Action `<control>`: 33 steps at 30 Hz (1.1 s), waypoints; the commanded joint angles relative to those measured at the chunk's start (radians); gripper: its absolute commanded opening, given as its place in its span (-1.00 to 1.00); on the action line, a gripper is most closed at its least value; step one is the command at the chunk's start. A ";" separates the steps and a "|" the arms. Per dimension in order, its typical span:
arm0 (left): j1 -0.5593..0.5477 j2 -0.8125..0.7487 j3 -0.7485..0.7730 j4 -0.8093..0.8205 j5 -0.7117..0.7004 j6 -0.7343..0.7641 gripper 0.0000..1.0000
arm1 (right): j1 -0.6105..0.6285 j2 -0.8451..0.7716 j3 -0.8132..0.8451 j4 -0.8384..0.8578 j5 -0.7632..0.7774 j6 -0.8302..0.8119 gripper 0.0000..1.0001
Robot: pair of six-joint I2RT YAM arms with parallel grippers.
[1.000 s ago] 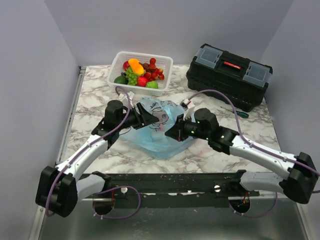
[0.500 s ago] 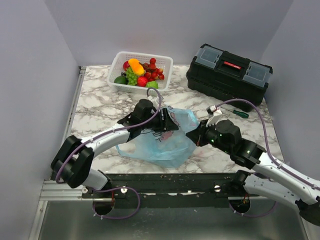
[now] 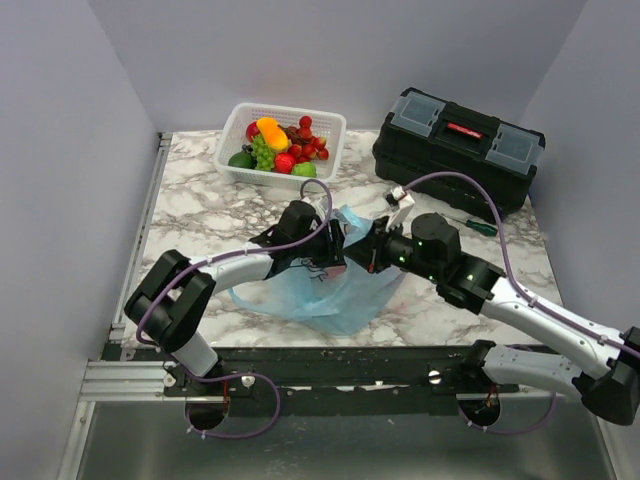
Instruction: Take the fake fruits out of the plastic bag
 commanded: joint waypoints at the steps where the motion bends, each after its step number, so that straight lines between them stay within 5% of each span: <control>1: 0.013 -0.013 -0.054 0.051 -0.029 -0.031 -0.03 | 0.004 0.085 0.072 0.121 -0.146 -0.023 -0.99; 10: 0.067 -0.061 -0.160 0.138 0.013 -0.048 0.06 | 0.005 0.257 0.193 0.205 -0.302 -0.032 -0.99; 18: 0.042 0.024 -0.159 0.277 0.213 -0.014 0.22 | 0.005 0.130 0.094 0.147 -0.122 -0.065 -0.99; 25: -0.020 0.144 -0.055 0.163 0.345 0.132 0.29 | 0.005 -0.011 -0.022 0.064 0.004 -0.040 -0.99; 33: -0.127 0.210 0.067 -0.020 0.235 0.226 0.35 | 0.005 -0.100 -0.095 0.024 0.032 0.001 -0.99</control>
